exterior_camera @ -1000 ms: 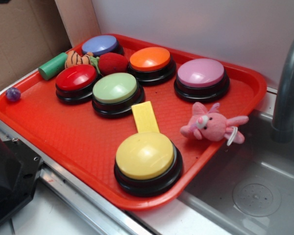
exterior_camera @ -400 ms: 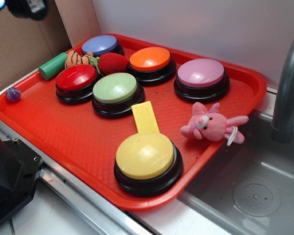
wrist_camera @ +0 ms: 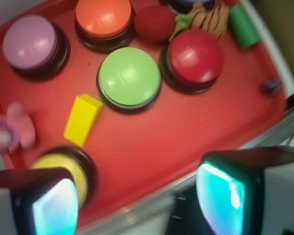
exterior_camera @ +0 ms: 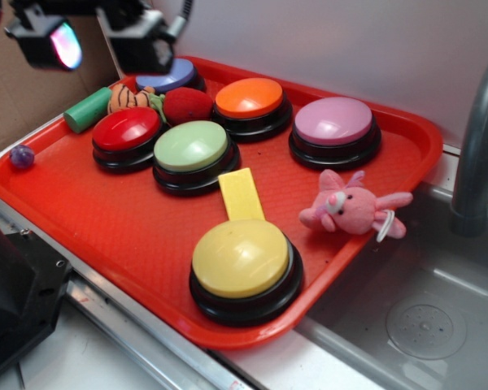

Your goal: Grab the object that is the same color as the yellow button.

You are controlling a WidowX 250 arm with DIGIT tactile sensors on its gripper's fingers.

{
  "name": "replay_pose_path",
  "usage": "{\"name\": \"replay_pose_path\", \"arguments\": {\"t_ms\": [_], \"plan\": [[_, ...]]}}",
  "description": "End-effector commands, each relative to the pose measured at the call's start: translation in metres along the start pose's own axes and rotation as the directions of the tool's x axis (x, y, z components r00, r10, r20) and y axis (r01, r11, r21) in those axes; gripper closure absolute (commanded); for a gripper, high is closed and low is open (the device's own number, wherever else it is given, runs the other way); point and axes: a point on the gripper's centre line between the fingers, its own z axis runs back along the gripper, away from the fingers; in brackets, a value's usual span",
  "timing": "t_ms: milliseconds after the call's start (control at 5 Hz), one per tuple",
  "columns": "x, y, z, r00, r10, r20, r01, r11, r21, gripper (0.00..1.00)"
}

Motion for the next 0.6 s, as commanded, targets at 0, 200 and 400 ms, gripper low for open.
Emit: {"name": "replay_pose_path", "arguments": {"t_ms": [0,200,400], "plan": [[0.018,-0.024,-0.045,0.985,0.168,0.042,-0.166,0.985,-0.039,0.00],[0.023,-0.032,-0.067,0.972,0.229,0.058,-0.226,0.972,-0.061,0.00],[0.032,-0.043,-0.093,0.949,0.300,0.098,-0.298,0.954,-0.028,0.00]]}}
